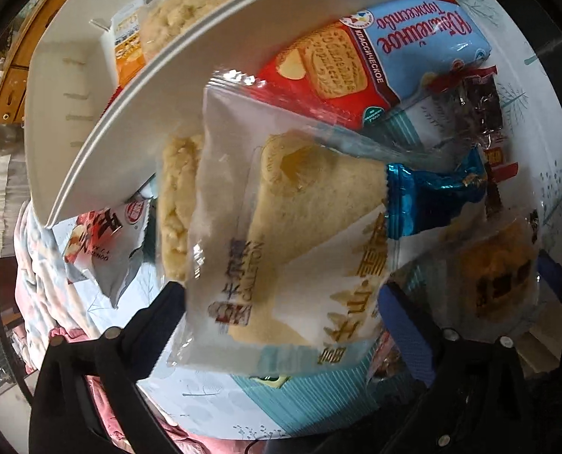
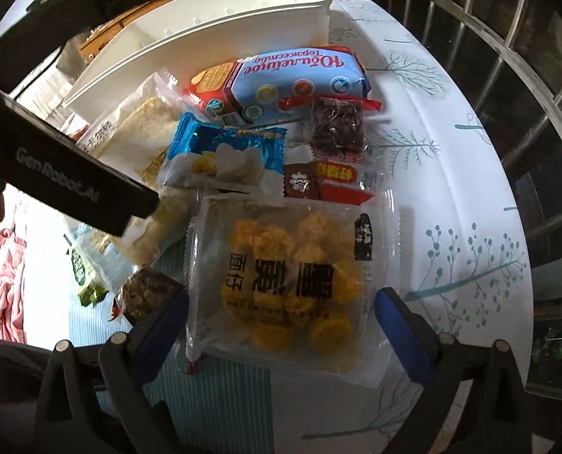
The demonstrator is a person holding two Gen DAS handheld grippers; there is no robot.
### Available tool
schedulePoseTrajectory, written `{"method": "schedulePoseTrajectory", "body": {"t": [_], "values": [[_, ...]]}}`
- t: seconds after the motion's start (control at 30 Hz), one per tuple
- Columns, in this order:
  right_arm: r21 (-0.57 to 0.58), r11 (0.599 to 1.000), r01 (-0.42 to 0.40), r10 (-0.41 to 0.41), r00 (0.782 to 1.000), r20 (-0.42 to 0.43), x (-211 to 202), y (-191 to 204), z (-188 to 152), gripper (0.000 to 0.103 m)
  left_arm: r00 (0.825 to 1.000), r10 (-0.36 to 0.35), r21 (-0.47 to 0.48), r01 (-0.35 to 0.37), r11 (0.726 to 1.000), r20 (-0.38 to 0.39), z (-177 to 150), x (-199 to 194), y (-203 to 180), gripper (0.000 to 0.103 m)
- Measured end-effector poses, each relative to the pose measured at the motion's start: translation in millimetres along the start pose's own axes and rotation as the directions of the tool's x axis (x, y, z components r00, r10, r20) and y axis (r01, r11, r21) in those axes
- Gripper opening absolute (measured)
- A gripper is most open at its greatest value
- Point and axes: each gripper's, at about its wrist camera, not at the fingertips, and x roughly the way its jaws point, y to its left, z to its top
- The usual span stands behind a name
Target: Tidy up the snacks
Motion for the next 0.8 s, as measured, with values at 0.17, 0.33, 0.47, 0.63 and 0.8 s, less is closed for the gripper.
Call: {"method": "schedulePoseTrajectory", "body": {"t": [0.17,0.33,0.47,0.63,0.8], "values": [[0.0,1.0,-0.002,0.002,1.0,0.012,2.9,-2.7,0.8,0.099,1.0,-0.011,-0.016,0.011,1.0,-0.004,9.4,5.9,-9.5,0.103],[-0.008,1.0,0.002,-0.002,1.0,0.009,2.9,-0.8,-1.2,0.099,1.0,-0.027,-0.04,0.027,0.999,0.003,19.1,9.7,-9.8,0.103],[-0.01,1.0,0.004,-0.004,1.0,0.0,2.4,0.3,-0.7,0.098,1.0,-0.03,-0.058,0.03,0.998,0.007,24.6,11.5,-11.0,0.103],[0.002,1.0,0.019,-0.019,1.0,0.003,-1.3,0.4,0.5,0.09,0.999,-0.031,-0.074,0.033,0.997,0.034,21.3,10.5,-13.8,0.103],[0.022,0.999,0.047,-0.047,0.999,0.01,-5.2,3.6,-1.3,0.086,0.996,-0.07,-0.069,0.074,0.995,0.06,8.2,5.8,-12.6,0.091]]}}
